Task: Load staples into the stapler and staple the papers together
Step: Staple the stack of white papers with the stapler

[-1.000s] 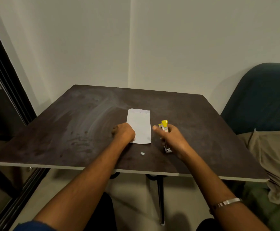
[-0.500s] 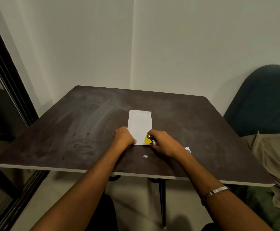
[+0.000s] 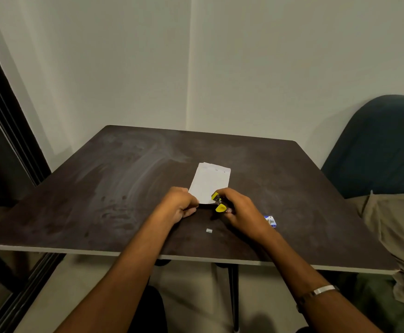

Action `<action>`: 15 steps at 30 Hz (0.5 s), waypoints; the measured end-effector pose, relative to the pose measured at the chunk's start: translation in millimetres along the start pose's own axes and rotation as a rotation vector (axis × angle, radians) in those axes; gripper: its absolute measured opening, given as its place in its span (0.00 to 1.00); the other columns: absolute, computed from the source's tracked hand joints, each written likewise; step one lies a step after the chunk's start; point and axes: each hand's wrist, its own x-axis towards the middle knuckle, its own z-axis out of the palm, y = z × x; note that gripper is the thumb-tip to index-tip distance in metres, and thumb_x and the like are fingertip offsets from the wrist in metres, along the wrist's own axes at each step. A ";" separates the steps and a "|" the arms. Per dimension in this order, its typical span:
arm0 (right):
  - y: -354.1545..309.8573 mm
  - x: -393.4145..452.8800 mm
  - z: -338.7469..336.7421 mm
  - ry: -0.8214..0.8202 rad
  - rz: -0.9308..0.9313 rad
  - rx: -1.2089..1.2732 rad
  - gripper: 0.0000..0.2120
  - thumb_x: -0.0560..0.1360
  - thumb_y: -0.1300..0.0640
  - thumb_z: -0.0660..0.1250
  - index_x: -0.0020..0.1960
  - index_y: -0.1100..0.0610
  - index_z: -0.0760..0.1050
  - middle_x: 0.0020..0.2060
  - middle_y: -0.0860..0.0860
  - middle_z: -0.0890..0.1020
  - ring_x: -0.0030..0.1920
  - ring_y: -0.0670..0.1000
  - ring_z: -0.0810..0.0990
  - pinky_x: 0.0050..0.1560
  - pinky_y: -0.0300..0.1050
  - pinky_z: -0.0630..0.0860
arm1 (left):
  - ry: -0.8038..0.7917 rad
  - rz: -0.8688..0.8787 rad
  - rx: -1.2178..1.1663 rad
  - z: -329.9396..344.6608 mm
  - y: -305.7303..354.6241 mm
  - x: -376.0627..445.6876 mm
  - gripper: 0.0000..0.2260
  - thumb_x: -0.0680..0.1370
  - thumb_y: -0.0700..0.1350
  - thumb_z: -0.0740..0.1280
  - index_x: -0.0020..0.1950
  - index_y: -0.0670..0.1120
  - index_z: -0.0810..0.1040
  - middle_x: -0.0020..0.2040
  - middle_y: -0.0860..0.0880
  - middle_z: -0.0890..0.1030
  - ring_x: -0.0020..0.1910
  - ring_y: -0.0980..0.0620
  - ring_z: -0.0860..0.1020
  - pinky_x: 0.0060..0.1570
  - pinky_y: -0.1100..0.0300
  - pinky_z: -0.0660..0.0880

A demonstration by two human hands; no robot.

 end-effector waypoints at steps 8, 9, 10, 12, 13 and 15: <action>-0.9 -3.8 -2.1 0.047 -0.050 0.003 0.16 0.73 0.63 0.68 0.58 0.51 0.73 0.52 0.45 0.80 0.49 0.39 0.75 0.50 0.23 0.70 | -0.167 -0.001 -0.176 -5.8 -2.2 -1.3 0.14 0.76 0.26 0.60 0.60 0.35 0.76 0.60 0.38 0.77 0.61 0.41 0.77 0.53 0.53 0.76; -0.5 -4.2 -2.5 0.033 -0.037 0.003 0.16 0.73 0.63 0.68 0.58 0.50 0.73 0.53 0.45 0.80 0.49 0.39 0.76 0.51 0.24 0.70 | -0.202 -0.001 -0.170 -7.7 -3.8 -2.6 0.15 0.76 0.25 0.60 0.60 0.35 0.76 0.60 0.38 0.77 0.60 0.41 0.77 0.53 0.54 0.76; 0.2 -4.3 -3.0 0.024 -0.018 0.010 0.16 0.73 0.63 0.68 0.58 0.50 0.73 0.53 0.45 0.80 0.50 0.40 0.76 0.51 0.25 0.71 | -0.223 0.008 -0.166 -9.3 -6.7 -2.0 0.15 0.75 0.25 0.60 0.59 0.35 0.77 0.60 0.38 0.77 0.58 0.42 0.78 0.53 0.55 0.76; 1.2 -4.3 -3.7 0.021 0.028 0.029 0.15 0.74 0.62 0.68 0.58 0.51 0.73 0.54 0.45 0.79 0.51 0.42 0.77 0.52 0.30 0.73 | -0.228 0.044 -0.172 -12.1 -16.0 -0.6 0.15 0.74 0.24 0.62 0.57 0.35 0.78 0.59 0.39 0.77 0.53 0.44 0.79 0.51 0.57 0.78; 1.5 -4.1 -3.5 0.043 0.051 0.039 0.14 0.74 0.61 0.68 0.57 0.52 0.73 0.53 0.46 0.78 0.50 0.42 0.77 0.51 0.32 0.73 | -0.231 0.070 -0.191 -12.6 -22.5 0.4 0.14 0.74 0.24 0.63 0.55 0.35 0.79 0.58 0.39 0.78 0.51 0.45 0.80 0.48 0.58 0.80; 0.4 -3.5 -2.1 0.144 0.131 0.102 0.11 0.73 0.59 0.71 0.54 0.54 0.74 0.49 0.45 0.75 0.48 0.40 0.76 0.47 0.29 0.71 | -0.245 0.153 -0.246 -12.5 -35.1 3.9 0.12 0.73 0.25 0.65 0.51 0.37 0.81 0.59 0.39 0.79 0.50 0.45 0.82 0.44 0.60 0.82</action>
